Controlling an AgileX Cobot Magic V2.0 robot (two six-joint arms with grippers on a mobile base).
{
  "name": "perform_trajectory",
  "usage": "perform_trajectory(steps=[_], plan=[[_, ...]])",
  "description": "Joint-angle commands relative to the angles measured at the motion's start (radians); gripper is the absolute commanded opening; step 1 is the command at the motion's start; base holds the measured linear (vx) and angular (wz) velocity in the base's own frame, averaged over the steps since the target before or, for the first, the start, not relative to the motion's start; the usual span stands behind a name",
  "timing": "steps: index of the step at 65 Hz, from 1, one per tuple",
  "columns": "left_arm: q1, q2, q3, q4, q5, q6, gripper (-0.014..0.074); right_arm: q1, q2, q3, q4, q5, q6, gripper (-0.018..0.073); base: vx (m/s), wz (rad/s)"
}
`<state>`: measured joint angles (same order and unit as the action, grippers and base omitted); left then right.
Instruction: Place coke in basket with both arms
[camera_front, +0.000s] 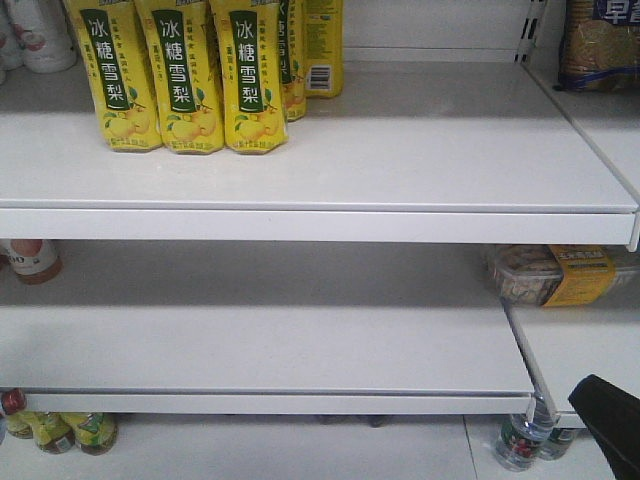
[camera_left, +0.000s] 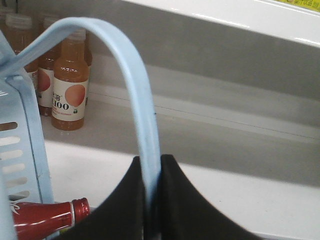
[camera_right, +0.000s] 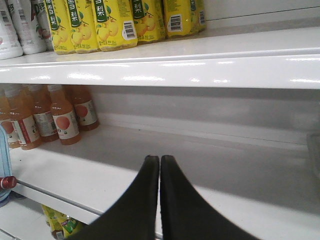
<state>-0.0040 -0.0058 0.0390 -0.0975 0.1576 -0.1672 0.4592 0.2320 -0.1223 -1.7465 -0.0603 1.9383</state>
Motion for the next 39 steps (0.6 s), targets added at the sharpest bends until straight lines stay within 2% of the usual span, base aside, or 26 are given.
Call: perform_trajectory(steps=[1,39], plan=[[-0.002,-0.023,0.002,0.031,-0.173,0.049,-0.0006,0.002,0.009,-0.027,-0.030,0.022,-0.005,-0.0004,0.00,0.00],[-0.002,-0.022,0.001,0.031,-0.172,0.049,-0.0006,0.002,0.009,-0.027,-0.030,0.024,-0.005,-0.0004,0.00,0.00]])
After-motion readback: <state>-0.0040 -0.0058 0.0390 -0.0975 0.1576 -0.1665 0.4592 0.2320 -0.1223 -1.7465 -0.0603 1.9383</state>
